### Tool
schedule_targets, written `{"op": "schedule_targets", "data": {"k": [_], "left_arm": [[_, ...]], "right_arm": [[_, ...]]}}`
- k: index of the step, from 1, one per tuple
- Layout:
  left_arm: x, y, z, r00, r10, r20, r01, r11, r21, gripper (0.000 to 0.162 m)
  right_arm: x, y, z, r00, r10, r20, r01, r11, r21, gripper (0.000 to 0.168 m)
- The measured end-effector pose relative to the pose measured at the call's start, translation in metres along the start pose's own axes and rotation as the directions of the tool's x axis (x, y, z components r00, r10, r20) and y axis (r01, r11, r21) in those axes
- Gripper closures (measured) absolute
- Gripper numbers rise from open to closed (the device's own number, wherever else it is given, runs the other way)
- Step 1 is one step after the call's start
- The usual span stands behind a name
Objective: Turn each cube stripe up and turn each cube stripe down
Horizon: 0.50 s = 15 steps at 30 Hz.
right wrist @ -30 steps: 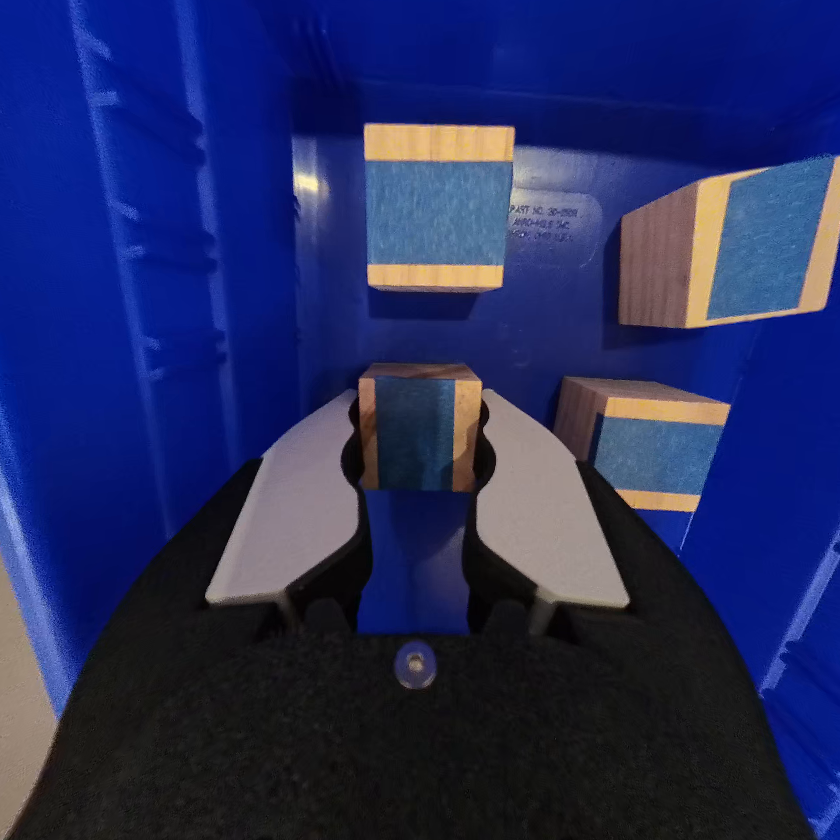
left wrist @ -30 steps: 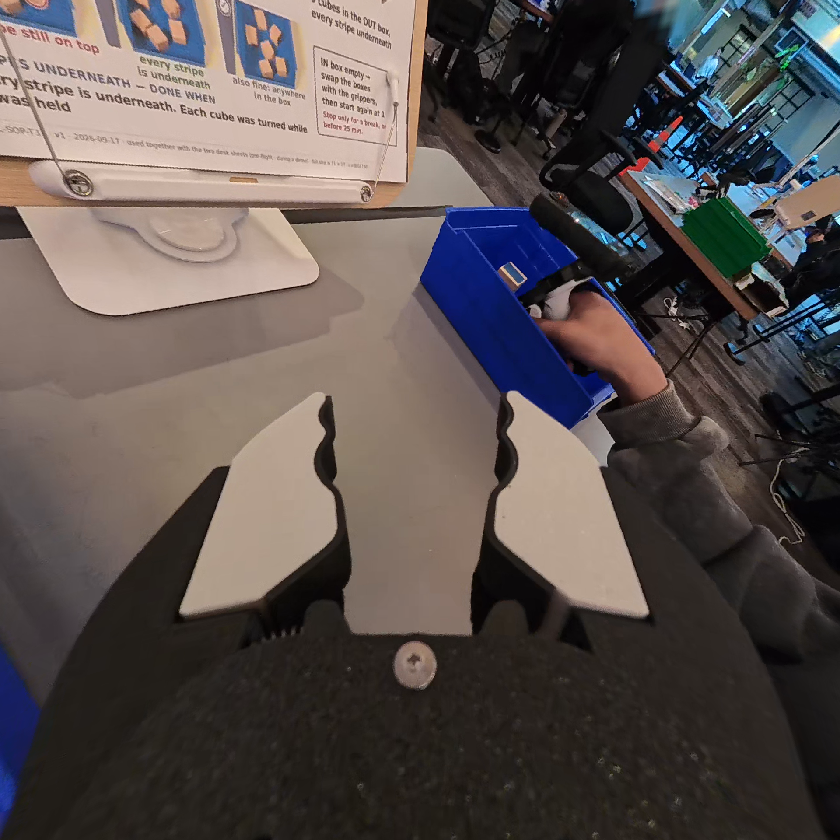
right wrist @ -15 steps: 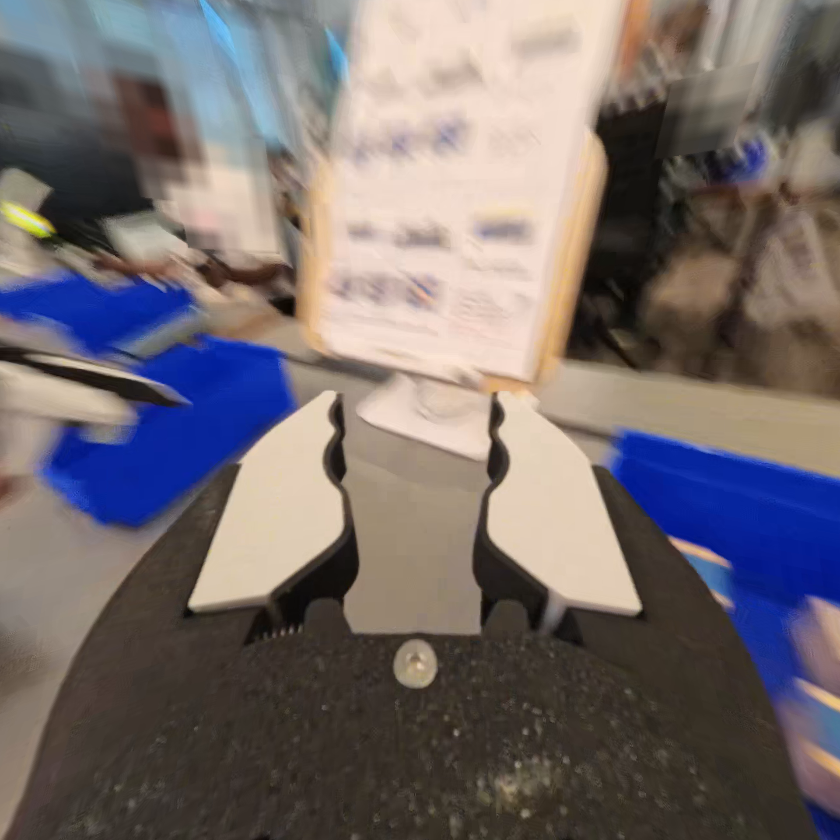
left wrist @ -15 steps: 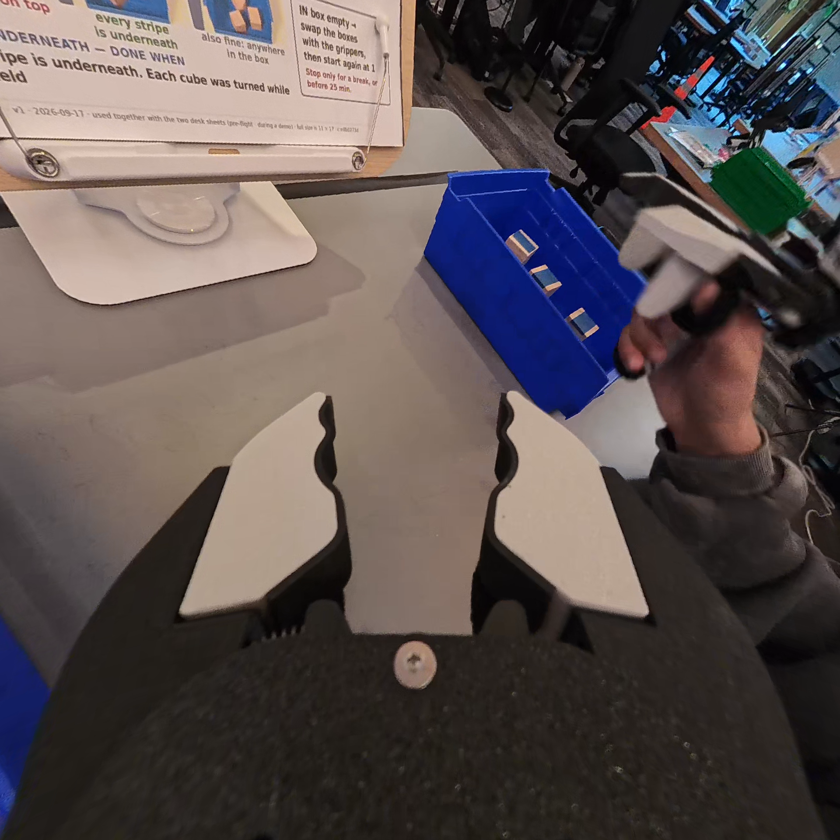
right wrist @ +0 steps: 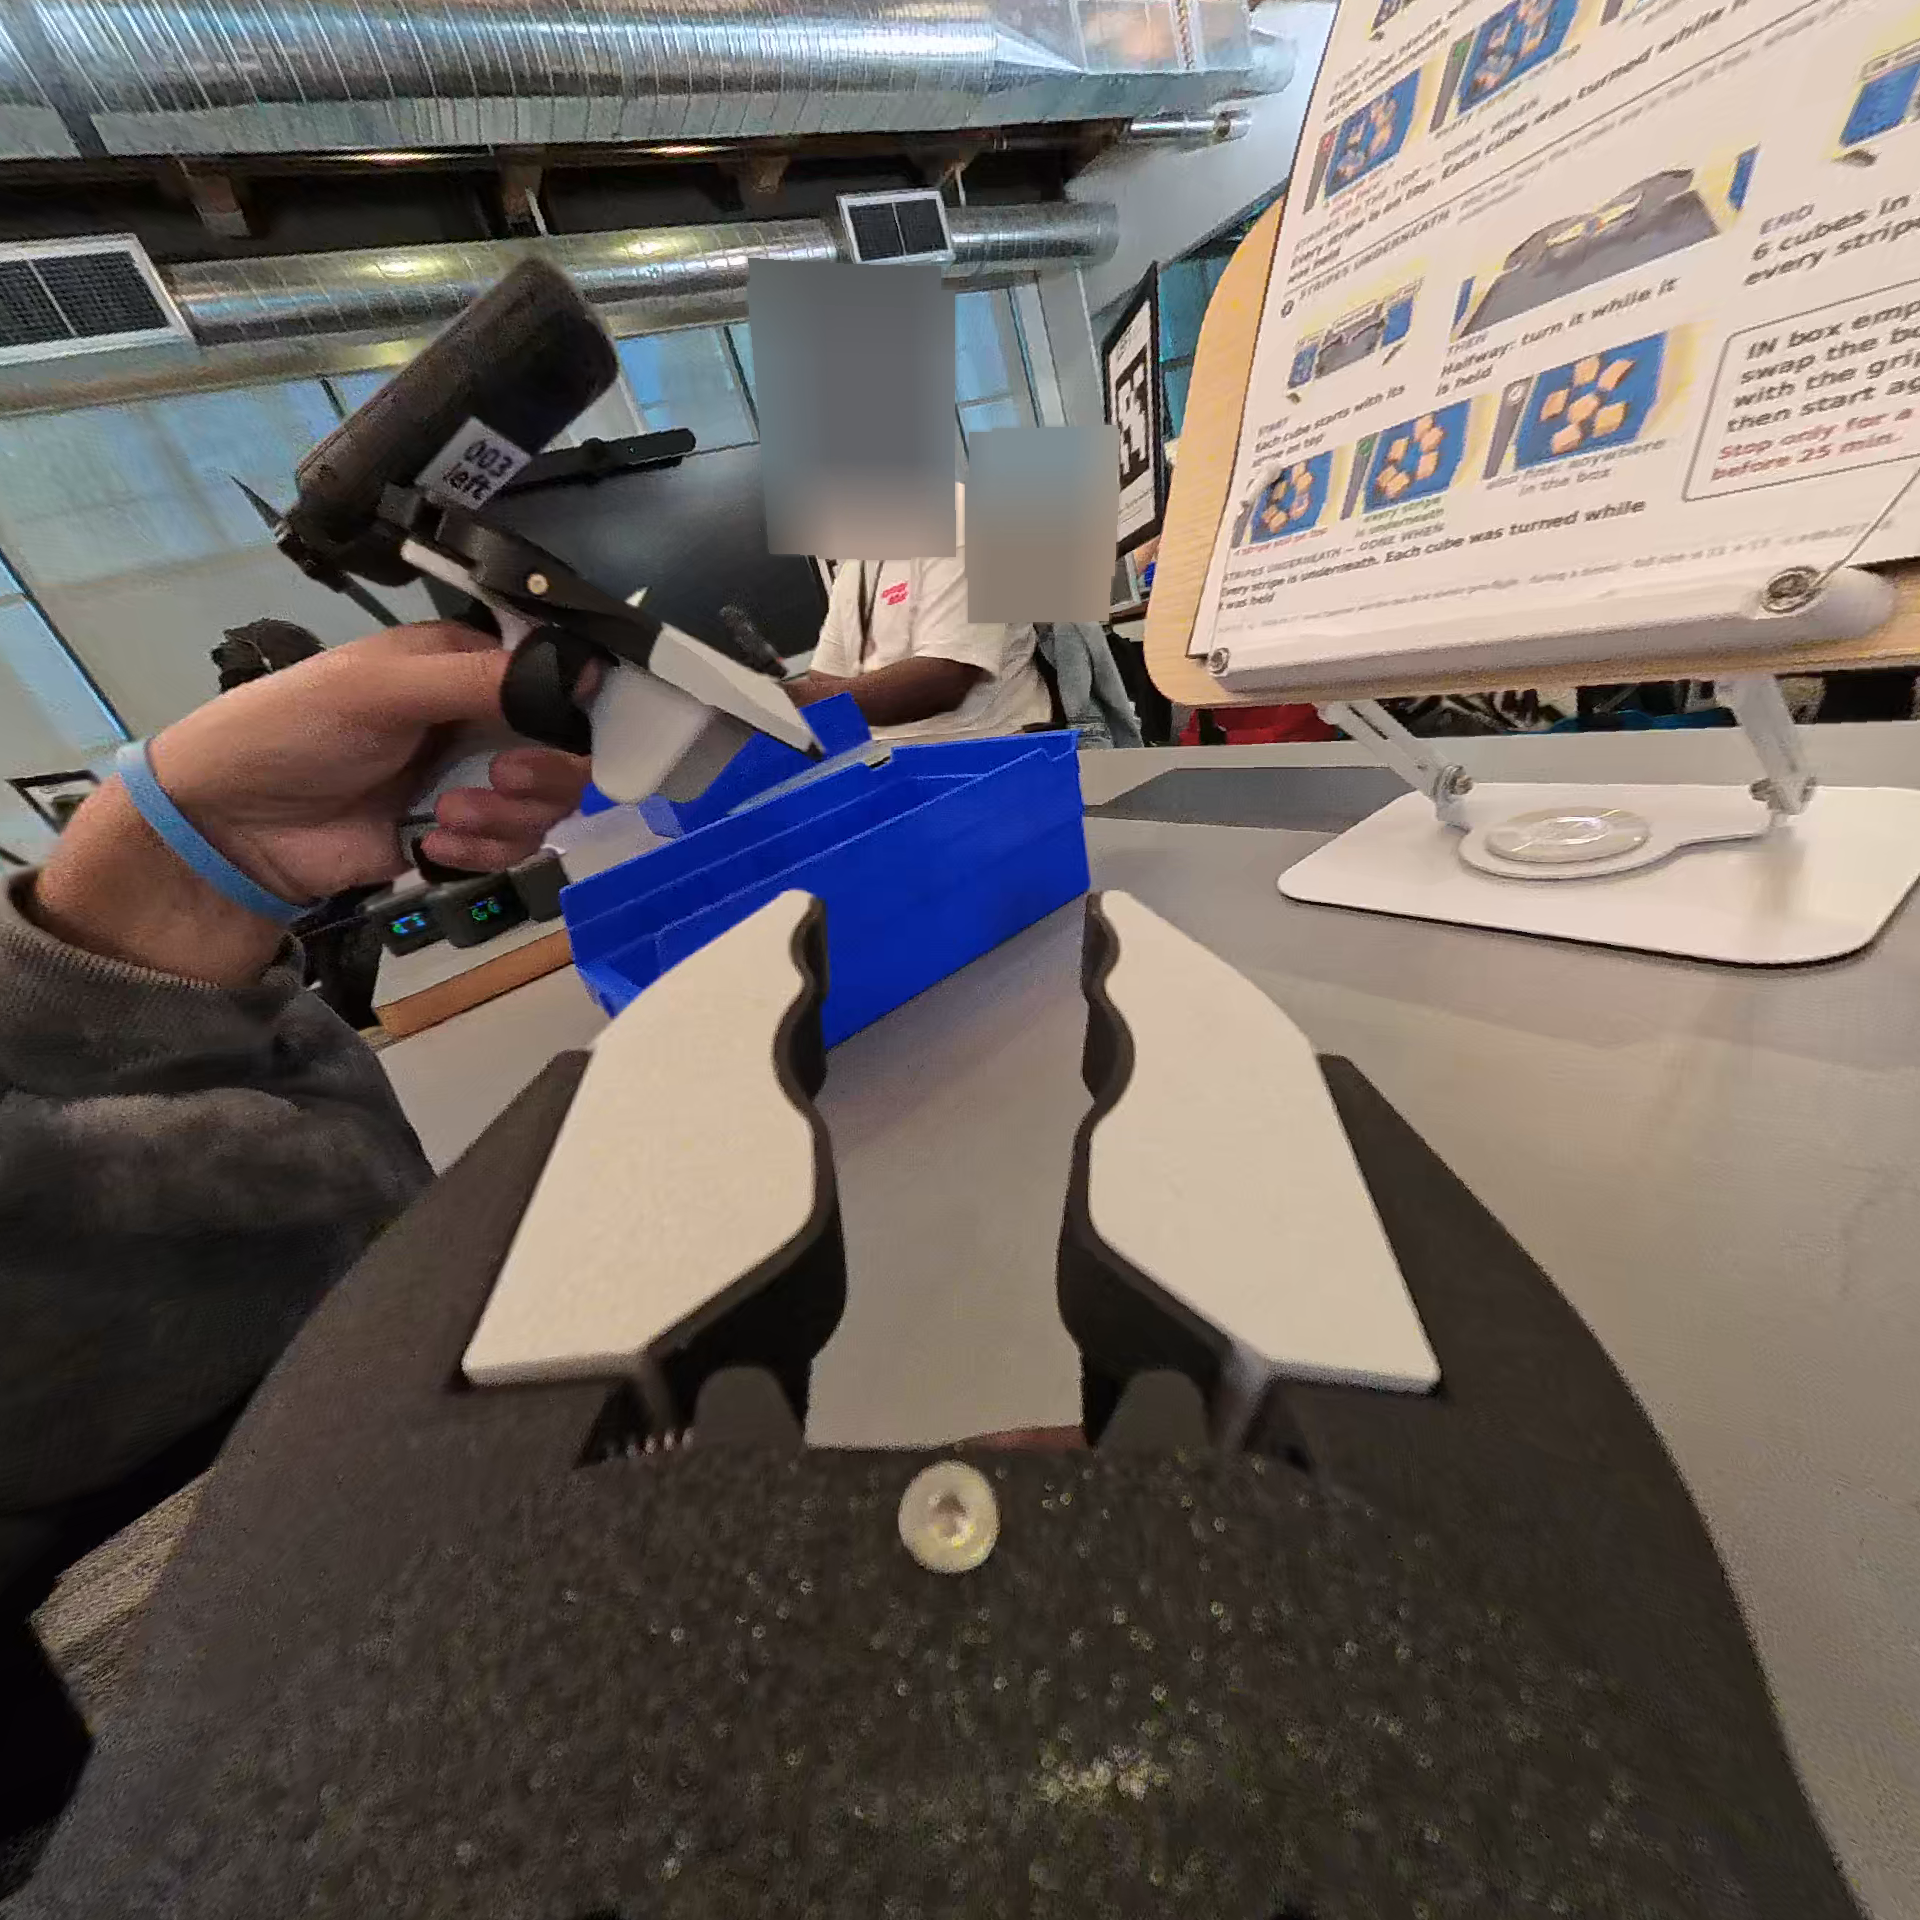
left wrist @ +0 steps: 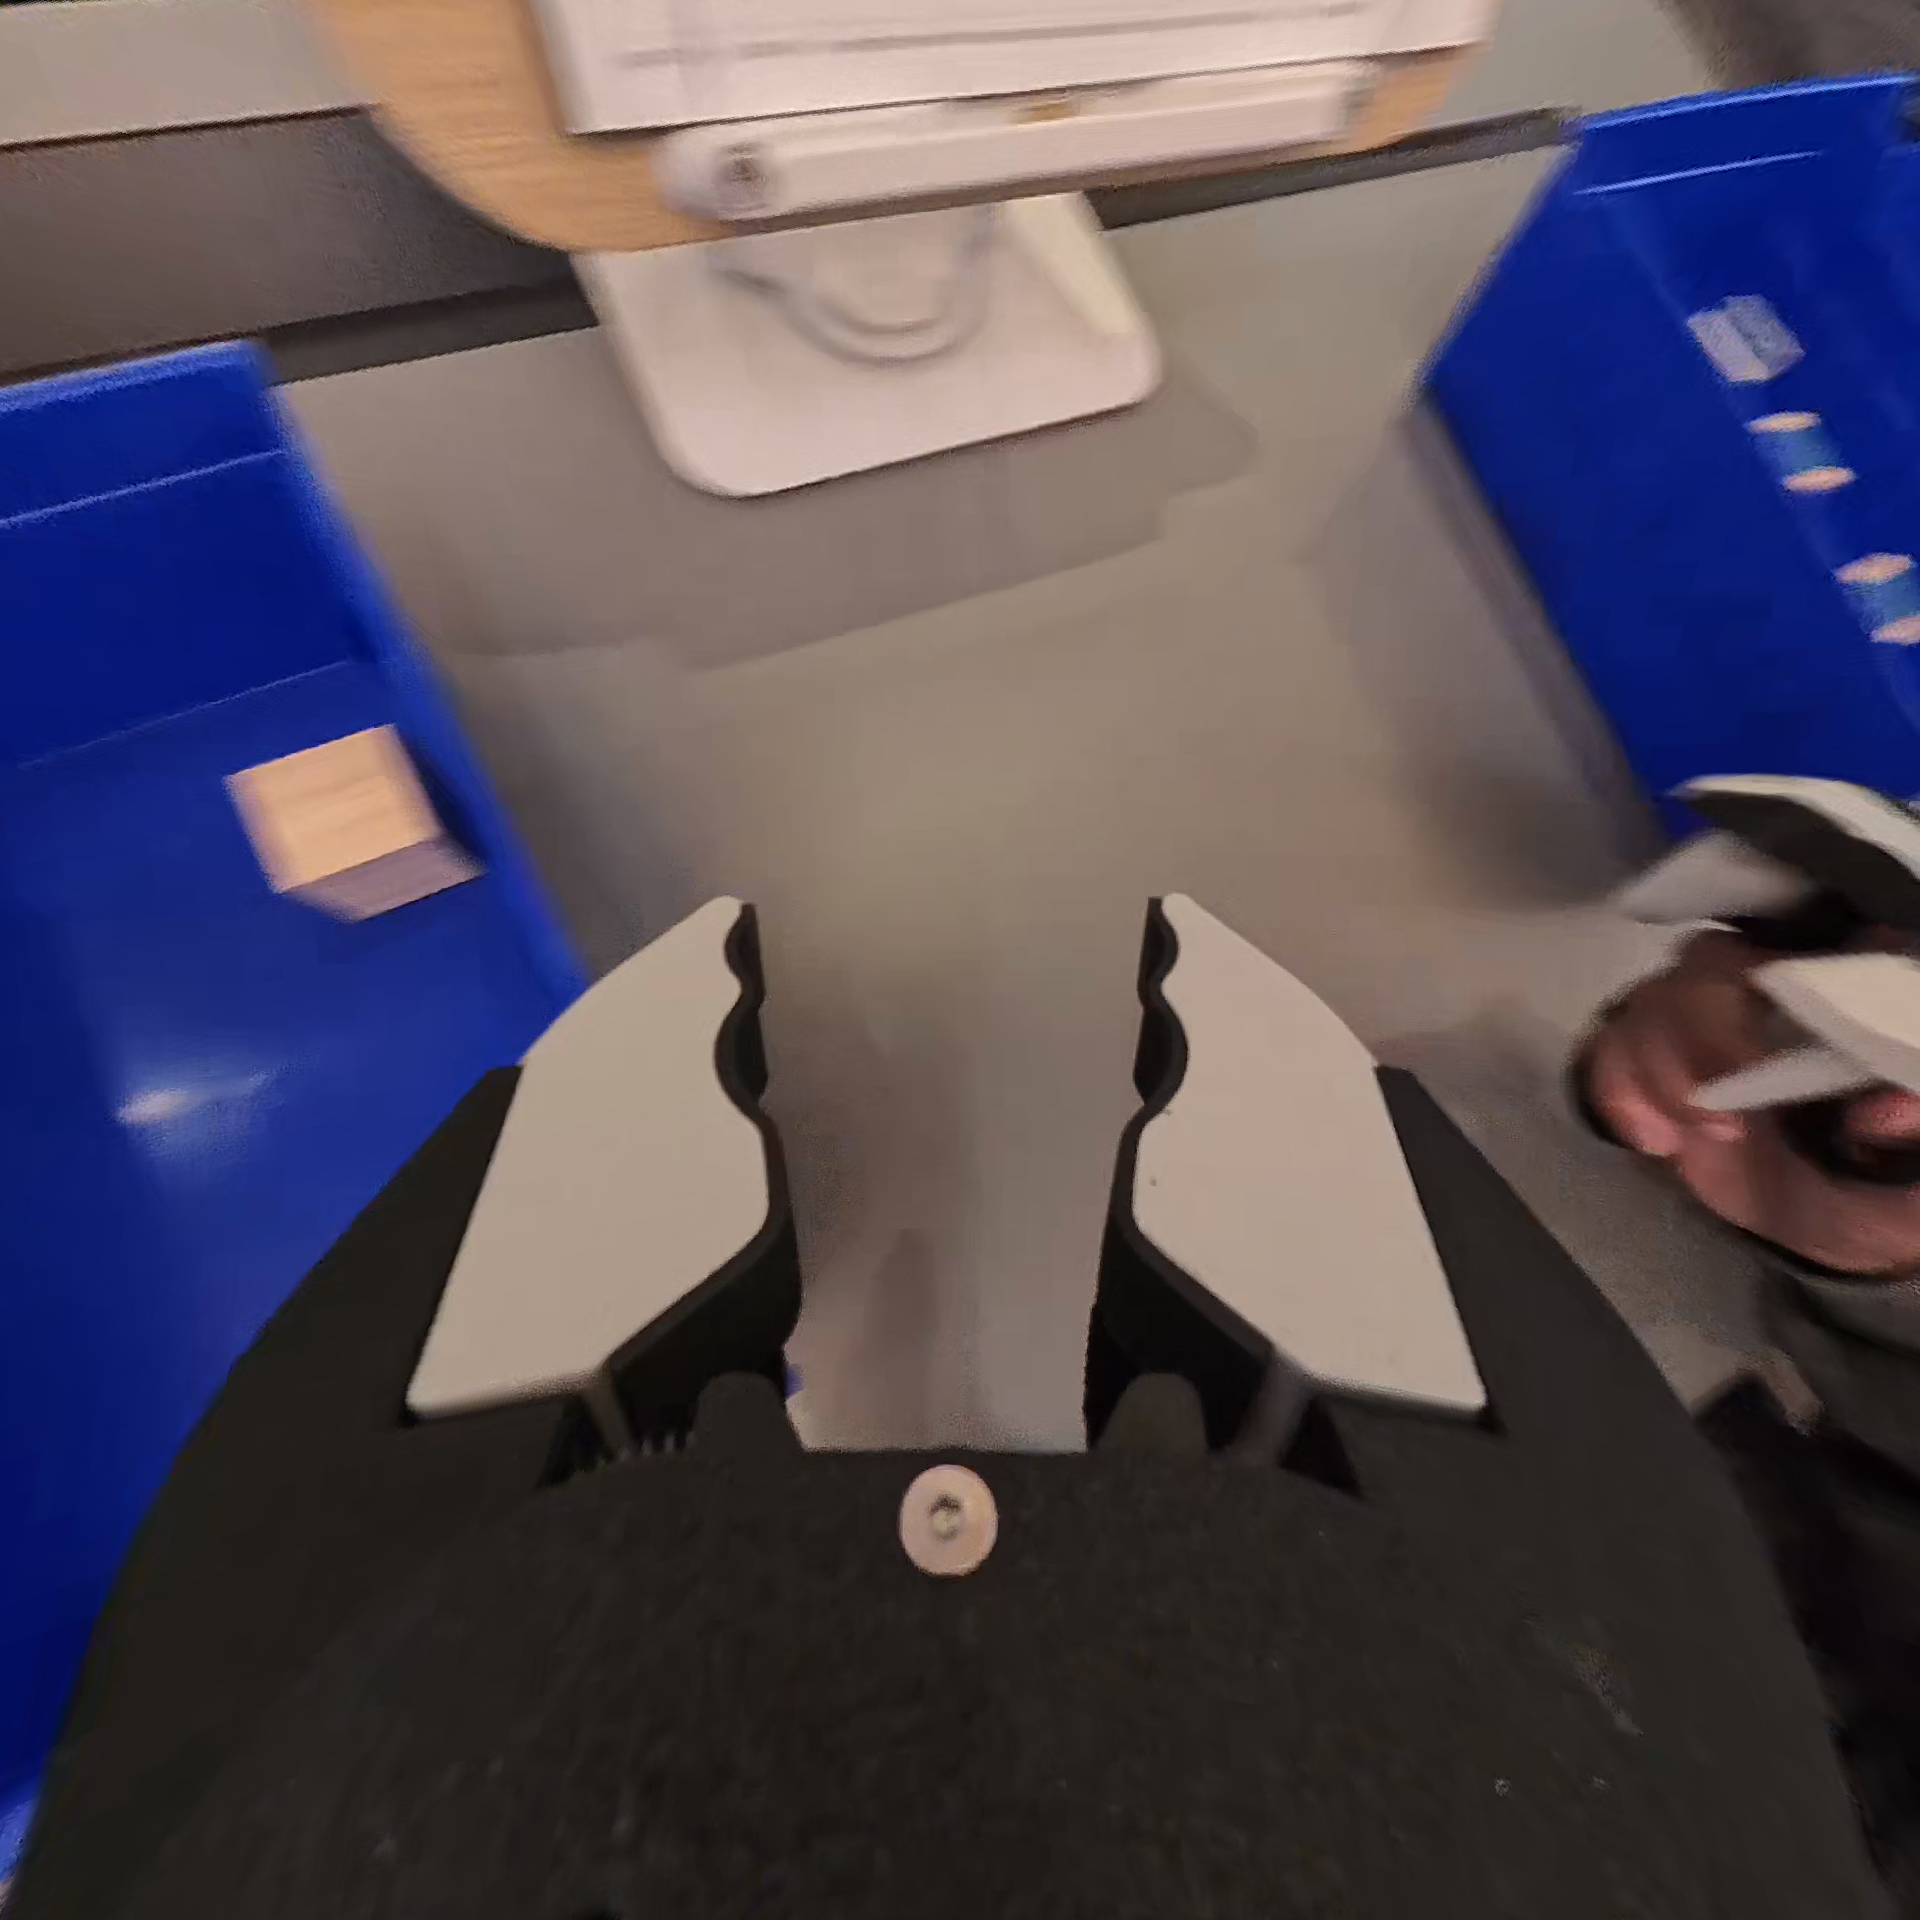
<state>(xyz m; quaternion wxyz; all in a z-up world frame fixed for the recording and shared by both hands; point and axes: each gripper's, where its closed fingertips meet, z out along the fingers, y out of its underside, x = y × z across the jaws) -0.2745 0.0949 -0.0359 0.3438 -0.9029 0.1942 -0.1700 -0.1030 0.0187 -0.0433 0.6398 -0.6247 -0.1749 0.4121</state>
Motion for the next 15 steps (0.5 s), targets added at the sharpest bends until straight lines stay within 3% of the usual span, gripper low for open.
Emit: {"op": "schedule_targets", "data": {"k": [4, 7, 10, 15], "left_arm": [[-0.101, 0.003, -0.001, 0.962, -0.123, 0.245, 0.138, 0.989, -0.048, 0.091], [-0.149, 0.011, 0.018, 0.928, -0.224, 0.298, 0.263, 0.959, -0.100, 0.092], [-0.176, 0.023, 0.046, 0.906, -0.257, 0.337, 0.333, 0.923, -0.191, 0.092], [-0.182, 0.030, 0.088, 0.910, -0.280, 0.307, 0.369, 0.883, -0.290, 0.091]], "right_arm": [[0.004, 0.007, 0.001, 1.000, 0.000, -0.006, 0.000, 1.000, -0.022, 0.122], [0.003, 0.013, 0.004, 1.000, 0.010, 0.010, -0.010, 0.999, -0.042, 0.122], [0.002, 0.014, 0.005, 1.000, 0.012, 0.018, -0.011, 0.999, -0.043, 0.122], [0.001, 0.016, 0.007, 0.998, 0.044, 0.037, -0.042, 0.998, -0.051, 0.122]]}}
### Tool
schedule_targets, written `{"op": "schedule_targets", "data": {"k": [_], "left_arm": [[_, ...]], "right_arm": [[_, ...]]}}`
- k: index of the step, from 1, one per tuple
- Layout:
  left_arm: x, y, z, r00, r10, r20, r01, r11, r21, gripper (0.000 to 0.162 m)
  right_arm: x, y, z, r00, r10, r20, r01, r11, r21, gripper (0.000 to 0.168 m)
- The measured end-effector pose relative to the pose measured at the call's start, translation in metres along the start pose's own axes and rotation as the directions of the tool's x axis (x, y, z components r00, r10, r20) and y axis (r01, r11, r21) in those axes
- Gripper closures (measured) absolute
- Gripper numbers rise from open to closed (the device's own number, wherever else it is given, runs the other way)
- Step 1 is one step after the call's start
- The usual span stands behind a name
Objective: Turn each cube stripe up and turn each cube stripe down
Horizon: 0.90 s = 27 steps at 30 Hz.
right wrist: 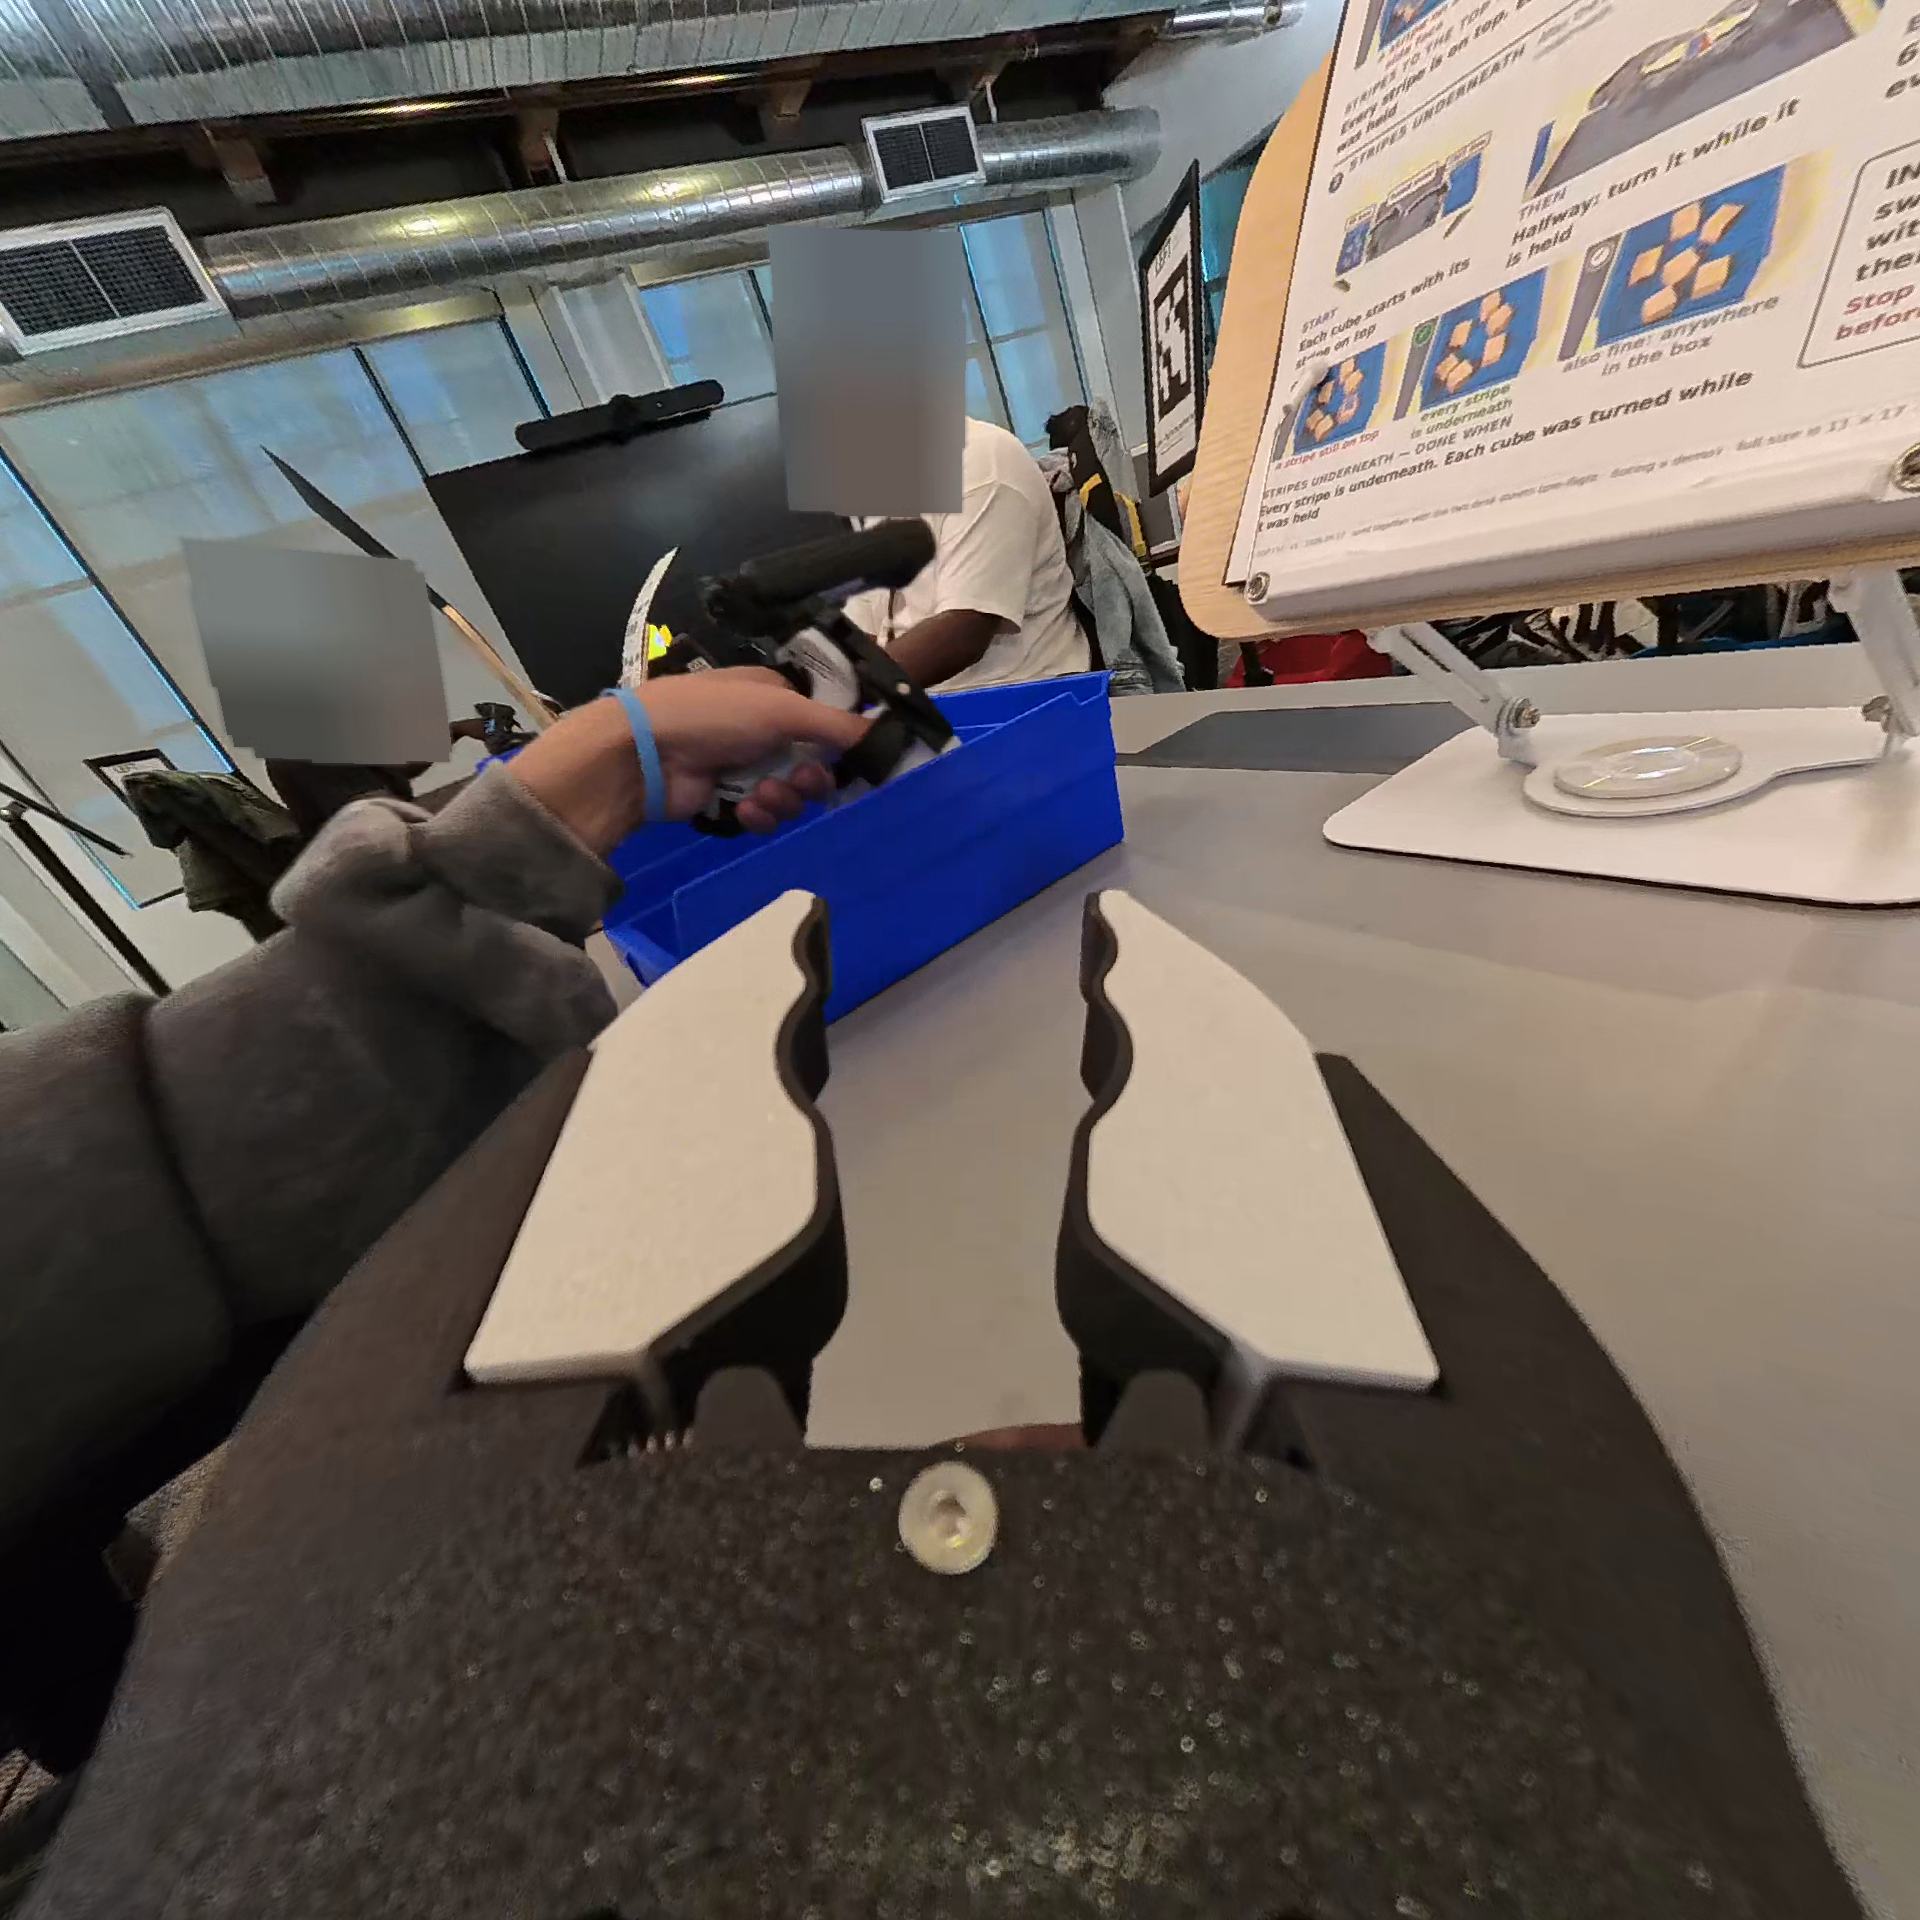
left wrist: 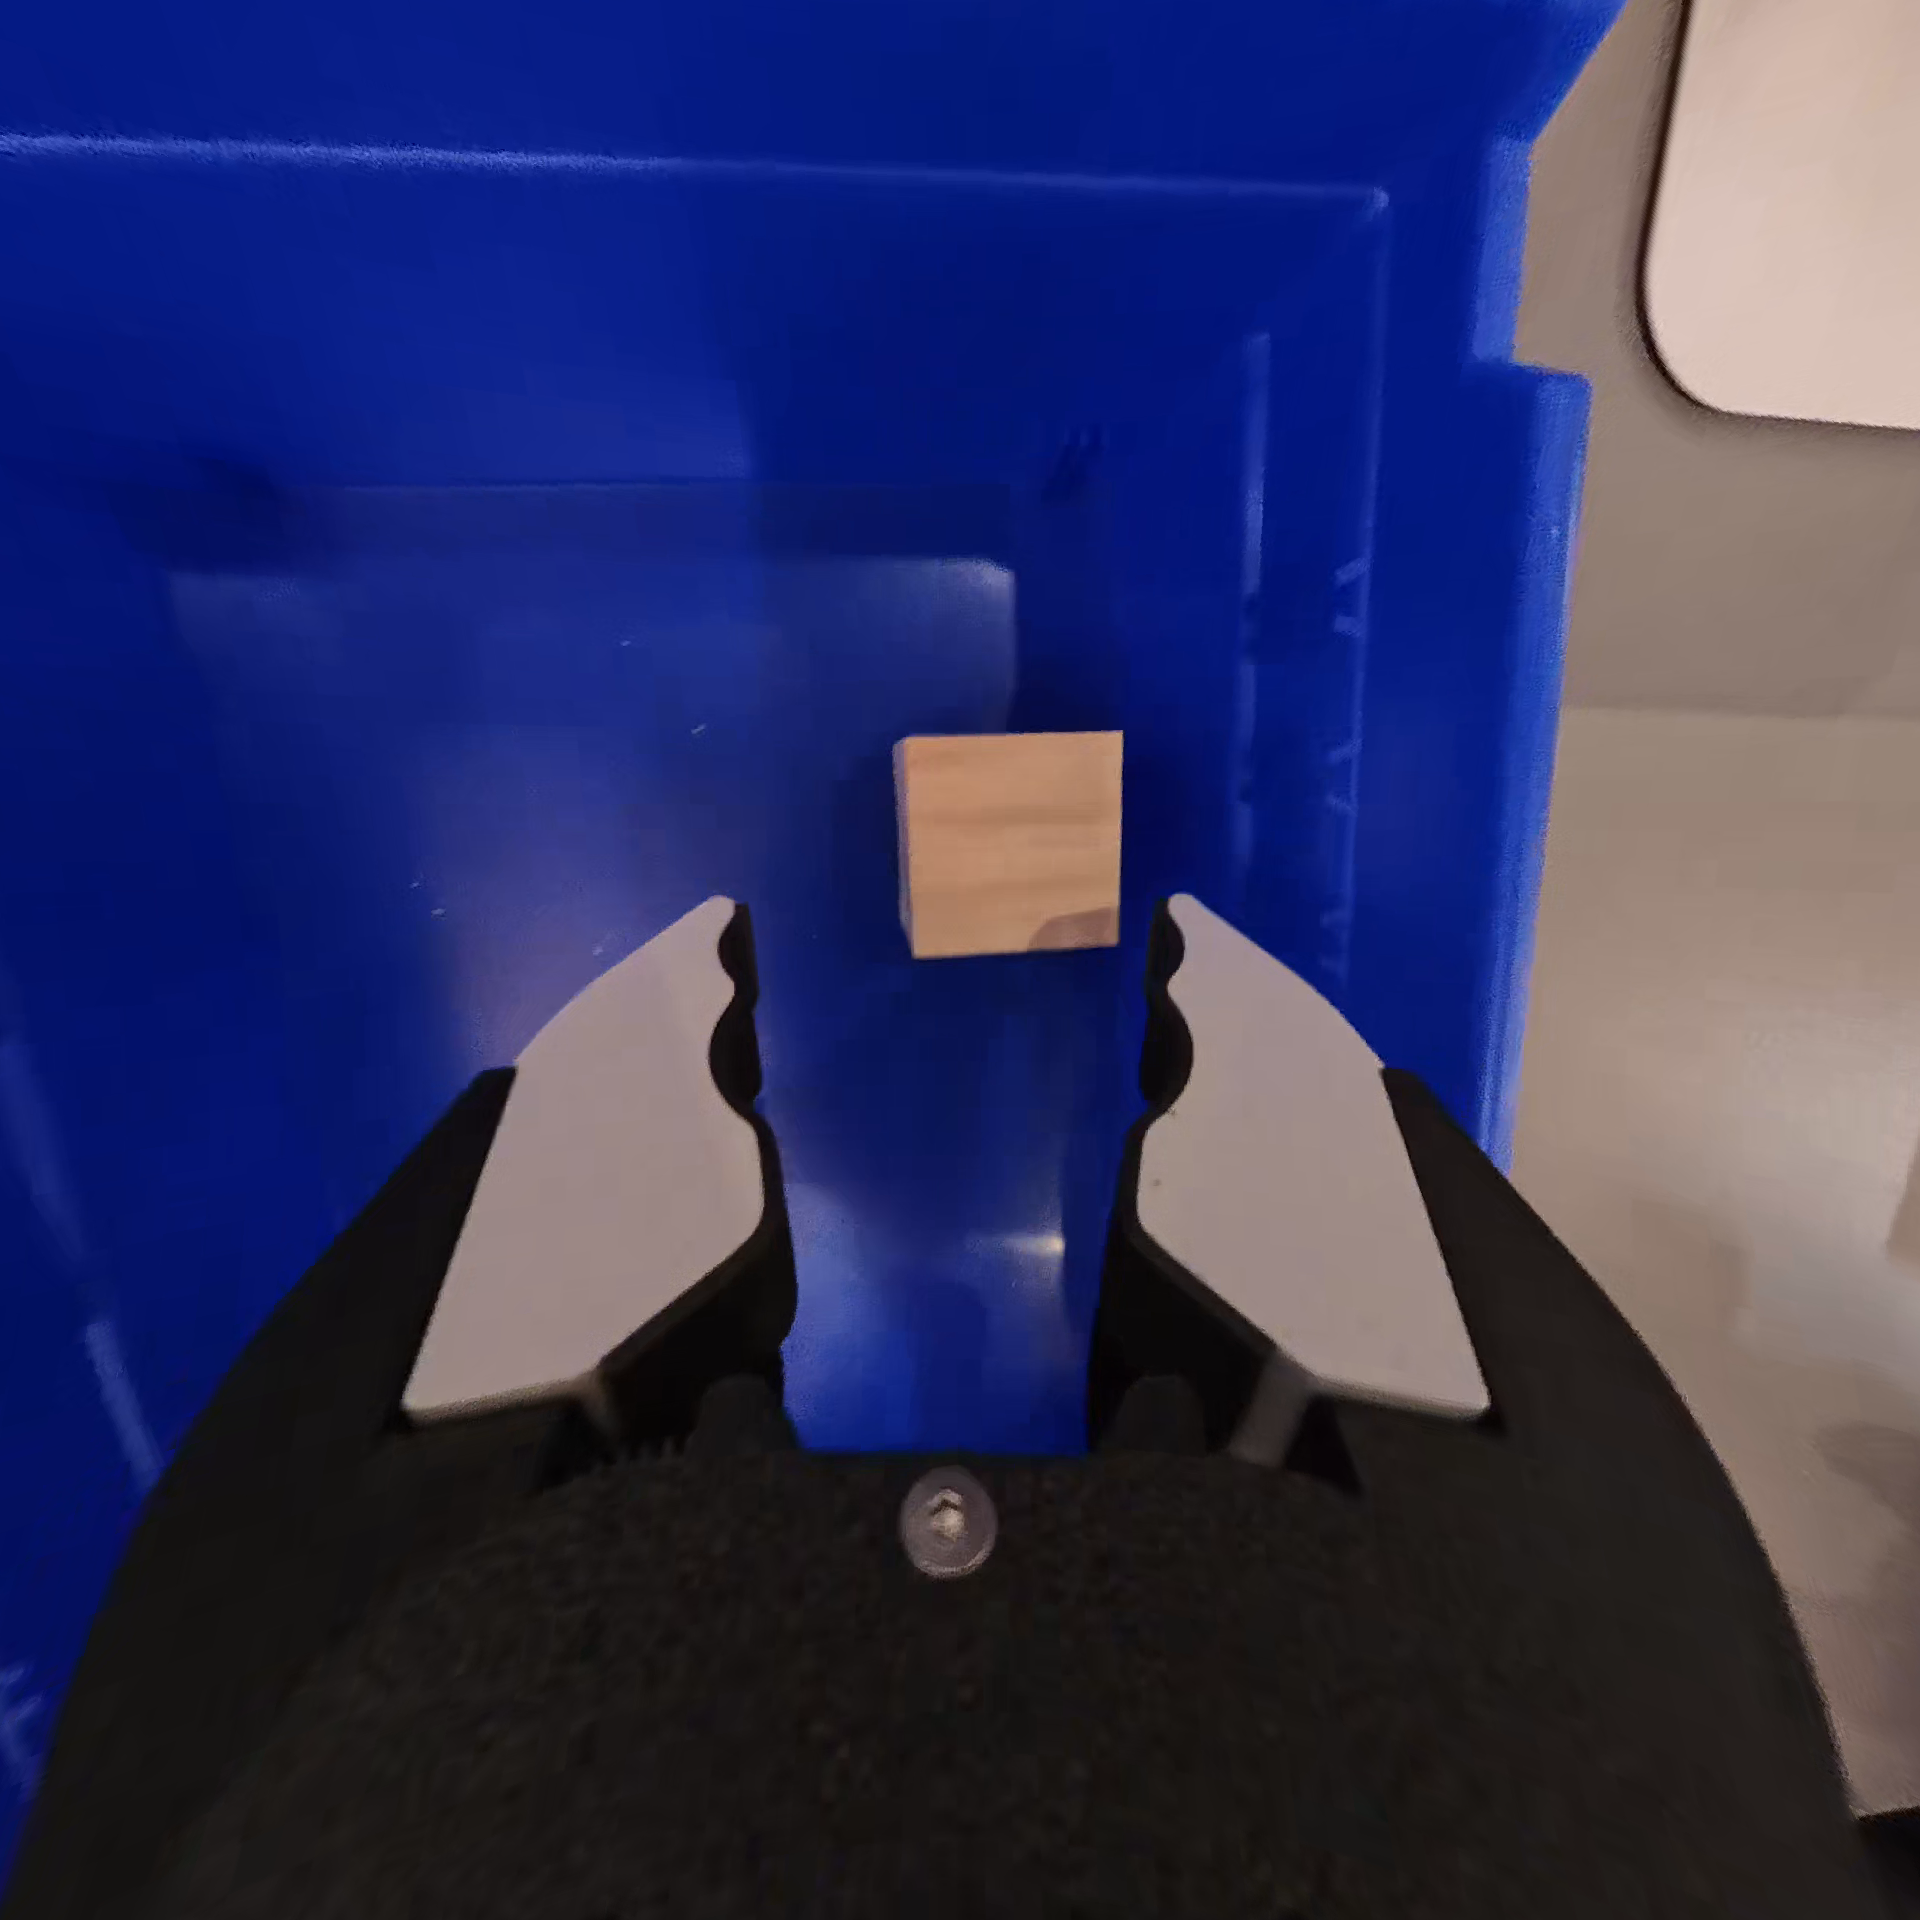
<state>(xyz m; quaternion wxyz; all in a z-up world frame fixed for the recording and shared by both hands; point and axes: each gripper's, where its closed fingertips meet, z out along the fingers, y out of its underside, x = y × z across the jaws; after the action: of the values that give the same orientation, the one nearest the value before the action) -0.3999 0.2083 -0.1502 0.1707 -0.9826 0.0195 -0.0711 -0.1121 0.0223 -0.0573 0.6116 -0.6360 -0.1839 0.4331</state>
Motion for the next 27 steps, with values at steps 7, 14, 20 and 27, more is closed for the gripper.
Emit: {"op": "schedule_targets", "data": {"k": [7, 14, 20, 27], "left_arm": [[0.008, -0.007, 0.025, 1.000, -0.021, 0.002, 0.021, 0.999, -0.027, 0.118], [0.001, 0.001, 0.017, 1.000, -0.005, -0.006, 0.005, 0.999, -0.042, 0.118], [-0.013, 0.005, -0.070, 0.993, -0.065, -0.103, 0.081, 0.983, 0.166, 0.118], [0.095, 0.041, -0.153, 0.886, 0.157, -0.437, 0.016, 0.931, 0.366, 0.118]], "right_arm": [[-0.002, 0.004, 0.002, 1.000, -0.001, 0.011, 0.001, 1.000, -0.020, 0.124], [-0.003, 0.005, 0.002, 1.000, -0.006, 0.014, 0.006, 1.000, -0.027, 0.124], [0.001, 0.001, 0.001, 1.000, 0.003, 0.003, -0.003, 1.000, 0.002, 0.124], [0.005, -0.003, -0.003, 0.999, -0.034, -0.024, 0.035, 0.999, 0.026, 0.123]]}}
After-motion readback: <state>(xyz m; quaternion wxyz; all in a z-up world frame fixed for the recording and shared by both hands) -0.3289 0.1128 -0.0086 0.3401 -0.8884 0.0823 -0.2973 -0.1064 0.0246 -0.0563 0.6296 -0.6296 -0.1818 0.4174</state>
